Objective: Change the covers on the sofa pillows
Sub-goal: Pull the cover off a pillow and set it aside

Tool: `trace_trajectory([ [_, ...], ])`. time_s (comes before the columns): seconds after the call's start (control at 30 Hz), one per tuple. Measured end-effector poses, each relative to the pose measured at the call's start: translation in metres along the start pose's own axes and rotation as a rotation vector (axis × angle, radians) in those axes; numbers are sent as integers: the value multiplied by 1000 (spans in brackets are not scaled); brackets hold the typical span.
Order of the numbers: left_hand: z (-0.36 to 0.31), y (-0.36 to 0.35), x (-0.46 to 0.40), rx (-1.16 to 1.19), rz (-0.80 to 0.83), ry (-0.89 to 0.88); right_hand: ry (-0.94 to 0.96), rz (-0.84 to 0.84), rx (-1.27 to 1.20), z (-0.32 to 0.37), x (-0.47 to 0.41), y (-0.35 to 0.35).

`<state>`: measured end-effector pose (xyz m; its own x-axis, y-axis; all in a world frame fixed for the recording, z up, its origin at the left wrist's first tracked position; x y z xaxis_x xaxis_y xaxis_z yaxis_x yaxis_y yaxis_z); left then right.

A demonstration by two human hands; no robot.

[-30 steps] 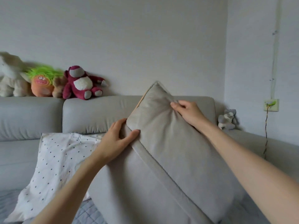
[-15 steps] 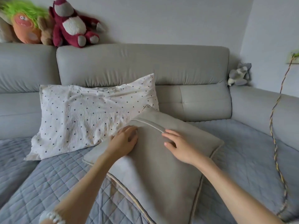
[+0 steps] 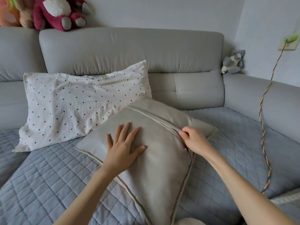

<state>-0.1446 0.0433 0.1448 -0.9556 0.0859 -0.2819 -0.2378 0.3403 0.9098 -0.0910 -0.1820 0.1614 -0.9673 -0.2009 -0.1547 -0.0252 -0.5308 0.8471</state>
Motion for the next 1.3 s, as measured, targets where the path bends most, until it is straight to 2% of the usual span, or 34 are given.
trace_trajectory([
  [0.13, 32, 14, -3, 50, 2, 80, 36, 80, -578, 18, 18, -3],
  [0.23, 30, 43, 8, 136, -234, 22, -65, 142, -993, 20, 39, -32],
  [0.3, -8, 51, 24, 184, -307, -152, -116, 128, -1096, 12, 49, -39],
  [0.37, -56, 38, 39, 172, -228, -343, -130, 143, -1146, 6, 56, -42],
  [0.43, -91, 17, 48, 41, -154, -463, -136, 170, -1154, 3, 63, -44],
  [0.6, -118, -8, 49, -200, -126, -458, -137, 181, -1225, -2, 72, -48],
  [0.7, -130, -10, 51, -203, -142, -477, -125, 192, -1234, -3, 72, -48],
  [0.9, -125, 2, 48, 59, -231, -502, -89, 155, -1200, -9, 77, -47],
  [0.97, -123, 3, 41, 69, -220, -483, -57, 119, -1030, -9, 81, -42],
  [1.1, -119, 0, 27, 36, -170, -422, 59, 62, -526, 3, 87, -30],
  [1.3, -115, -3, 18, 47, -95, -333, 147, 63, -299, 15, 88, -32],
])
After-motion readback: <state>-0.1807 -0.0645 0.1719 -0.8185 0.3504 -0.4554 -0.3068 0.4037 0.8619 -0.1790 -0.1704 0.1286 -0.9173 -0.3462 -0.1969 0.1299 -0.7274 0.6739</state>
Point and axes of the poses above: each hand's wrist, its own x-axis away from the middle knuckle, its own y-axis out of the back of the hand, z = x × y, the point moved 10 cm from there along -x, towards the middle knuckle, and after that the axes turned 5 degrees about z, right-handed, at the moved point
